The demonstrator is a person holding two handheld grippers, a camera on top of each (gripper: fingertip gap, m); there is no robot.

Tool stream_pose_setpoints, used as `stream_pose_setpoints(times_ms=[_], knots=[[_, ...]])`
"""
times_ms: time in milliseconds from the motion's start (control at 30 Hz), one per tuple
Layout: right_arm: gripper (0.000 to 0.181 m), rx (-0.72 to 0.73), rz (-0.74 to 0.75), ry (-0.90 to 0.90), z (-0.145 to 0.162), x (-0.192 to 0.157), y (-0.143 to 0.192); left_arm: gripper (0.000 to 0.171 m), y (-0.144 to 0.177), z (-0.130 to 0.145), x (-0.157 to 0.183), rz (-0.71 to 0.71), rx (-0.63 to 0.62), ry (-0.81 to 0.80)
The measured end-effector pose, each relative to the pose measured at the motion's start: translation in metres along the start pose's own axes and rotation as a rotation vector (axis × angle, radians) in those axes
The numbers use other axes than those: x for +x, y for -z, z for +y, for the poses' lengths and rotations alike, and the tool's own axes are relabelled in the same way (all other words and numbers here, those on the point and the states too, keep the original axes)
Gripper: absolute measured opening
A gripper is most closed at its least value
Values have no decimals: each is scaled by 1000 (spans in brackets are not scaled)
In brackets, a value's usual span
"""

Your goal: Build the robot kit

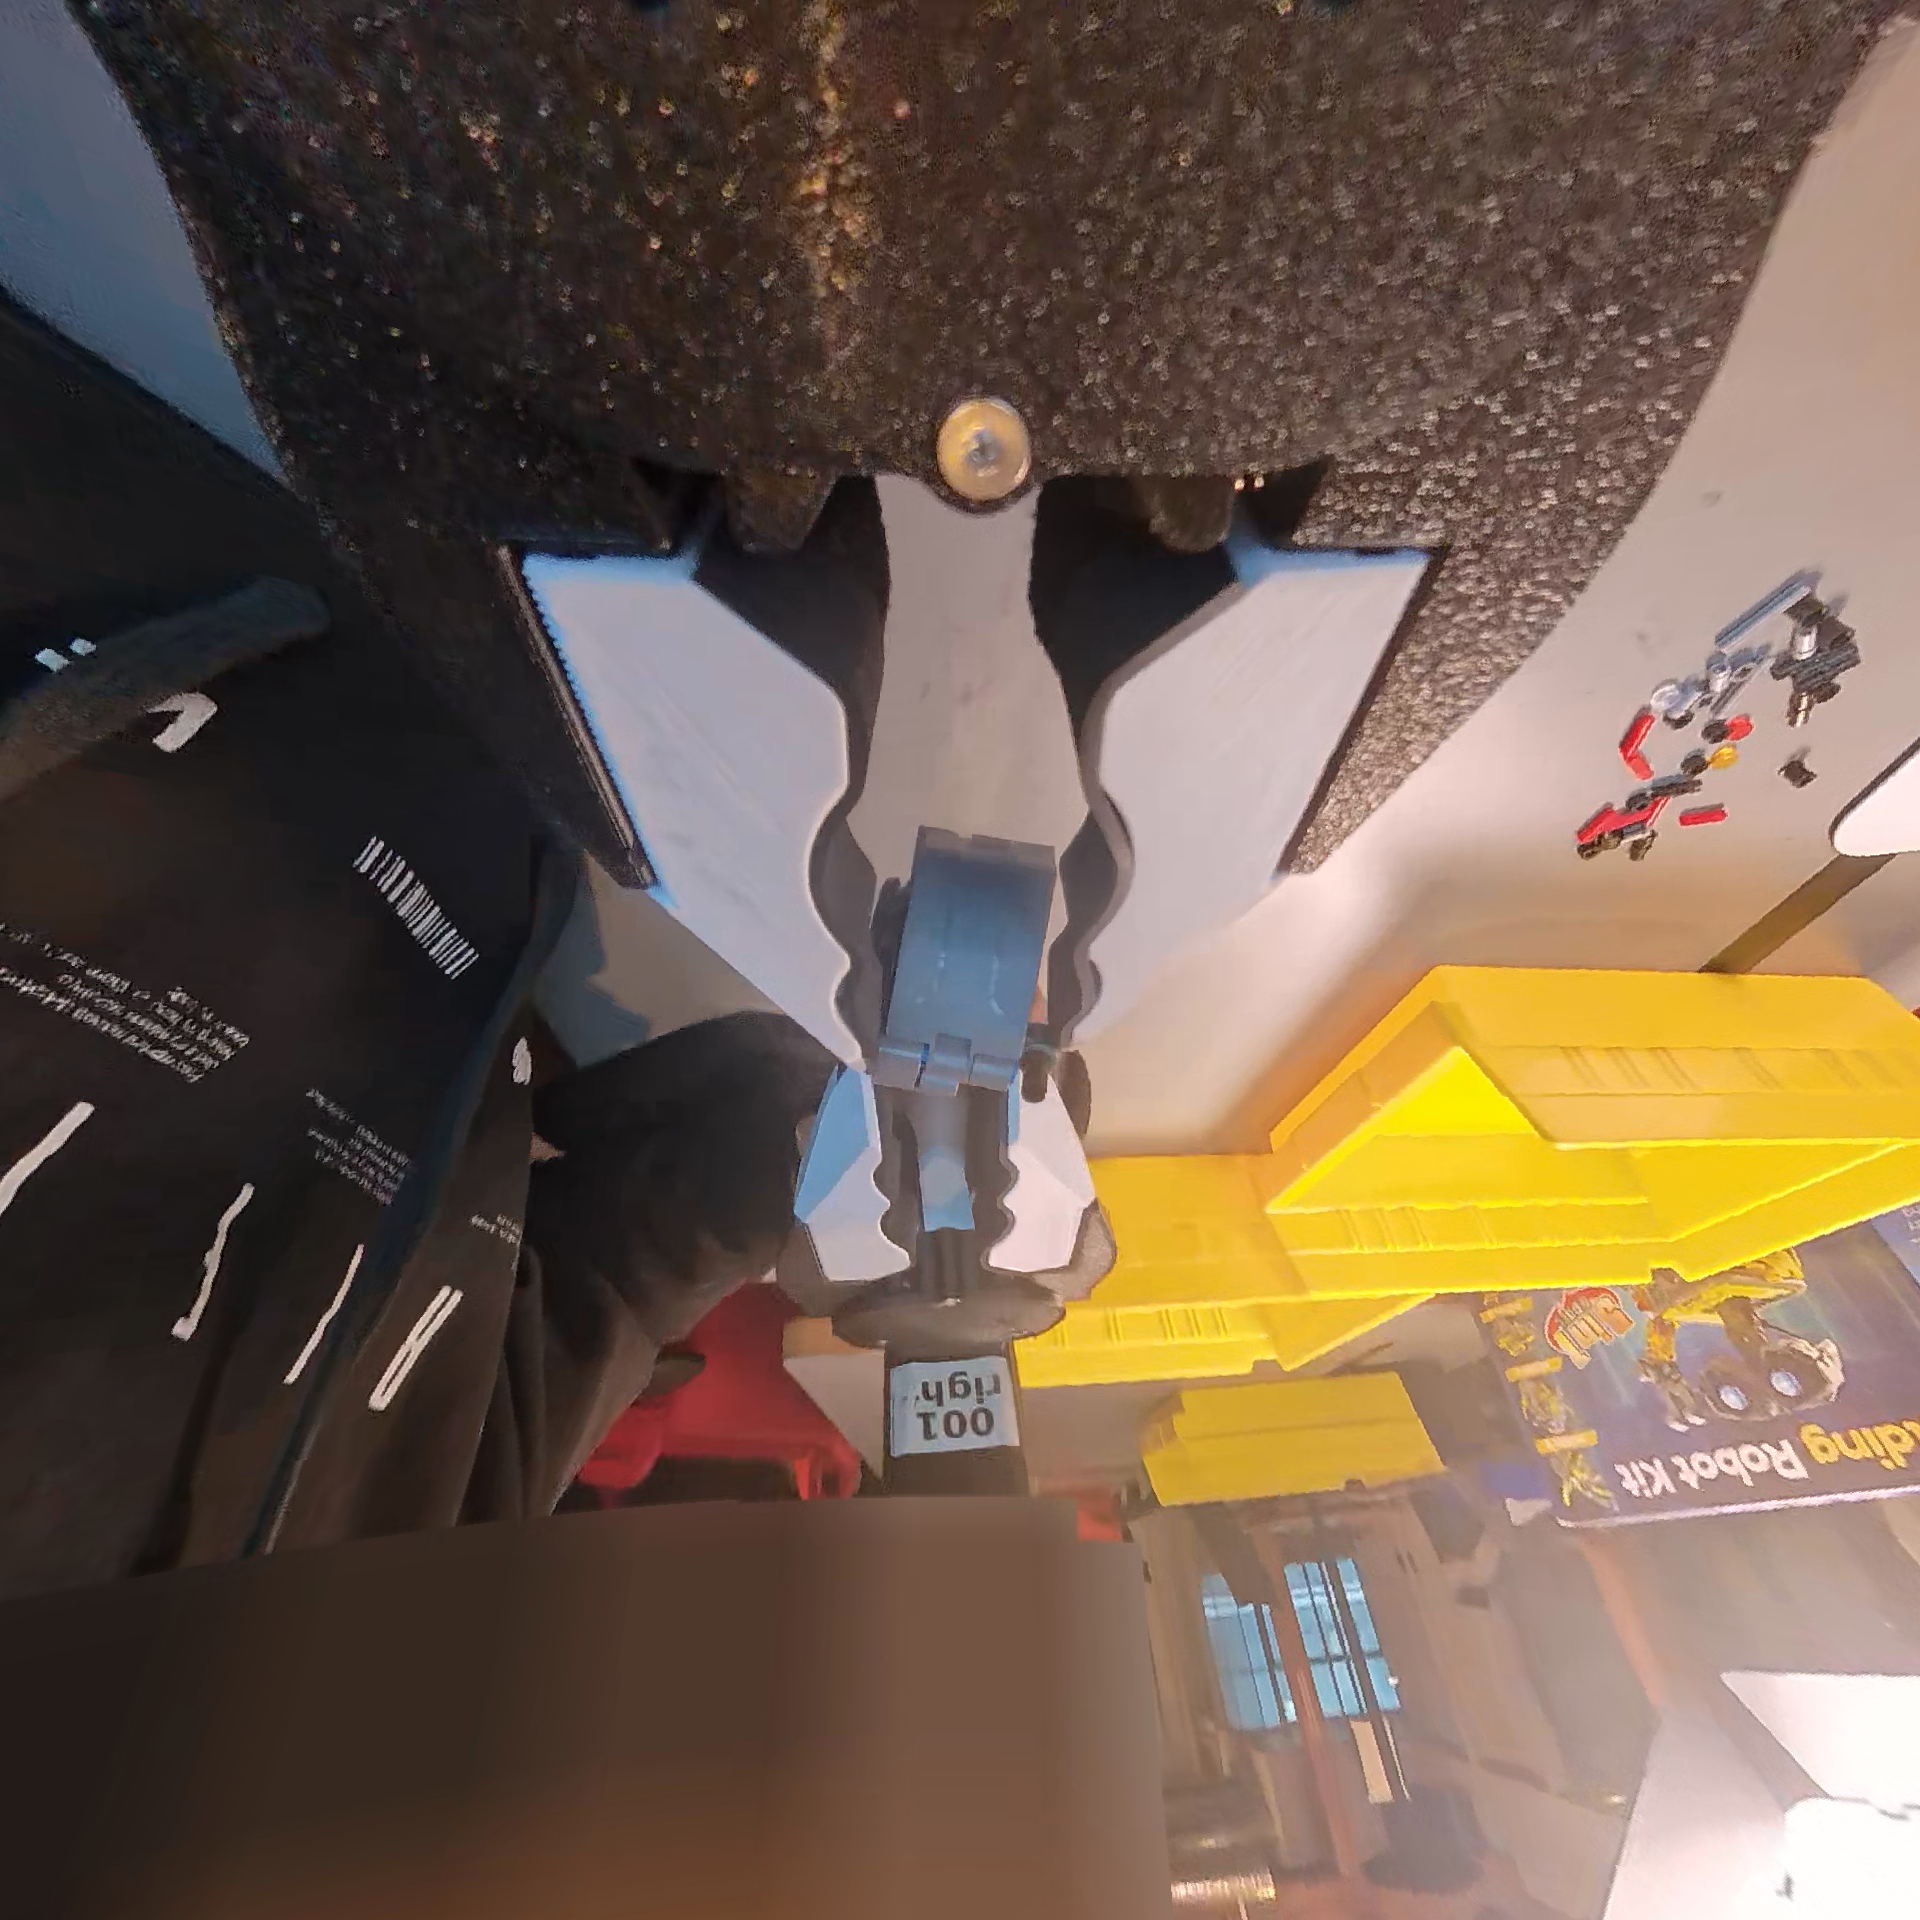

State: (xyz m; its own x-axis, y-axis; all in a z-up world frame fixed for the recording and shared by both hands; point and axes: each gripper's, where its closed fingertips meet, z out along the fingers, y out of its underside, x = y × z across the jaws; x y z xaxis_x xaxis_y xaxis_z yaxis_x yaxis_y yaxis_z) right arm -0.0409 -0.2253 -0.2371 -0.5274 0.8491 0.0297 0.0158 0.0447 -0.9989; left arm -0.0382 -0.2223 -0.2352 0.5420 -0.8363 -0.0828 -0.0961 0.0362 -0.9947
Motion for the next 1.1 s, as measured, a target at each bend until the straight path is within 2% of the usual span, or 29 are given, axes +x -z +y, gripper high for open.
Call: stream_pose_setpoints(times_ms=[200,467,500,567,700,867,1000,1100], knots=[[26,18,106,179,-11,3,2,34,1,-12,-2,15,149,58],[48,40,130,139,-6,14,0,35,4,-25,-8,28,296,175],[47,40,115,106,-3,13,-3,35,2,-26,-9,36,314,202],[32,56,88,33,-2,14,-6,35,-2,-25,-11,44,332,240],[31,15,16,-170,6,24,3,41,2,-14,-24,21,282,316],[31,-69,-58,-338,25,32,16,59,1,12,-33,-54,87,290],[31,-13,-203,-515,22,21,16,62,-11,22,-23,-23,22,288],[32,71,-366,-729,13,10,19,56,-18,18,-12,5,29,251]])
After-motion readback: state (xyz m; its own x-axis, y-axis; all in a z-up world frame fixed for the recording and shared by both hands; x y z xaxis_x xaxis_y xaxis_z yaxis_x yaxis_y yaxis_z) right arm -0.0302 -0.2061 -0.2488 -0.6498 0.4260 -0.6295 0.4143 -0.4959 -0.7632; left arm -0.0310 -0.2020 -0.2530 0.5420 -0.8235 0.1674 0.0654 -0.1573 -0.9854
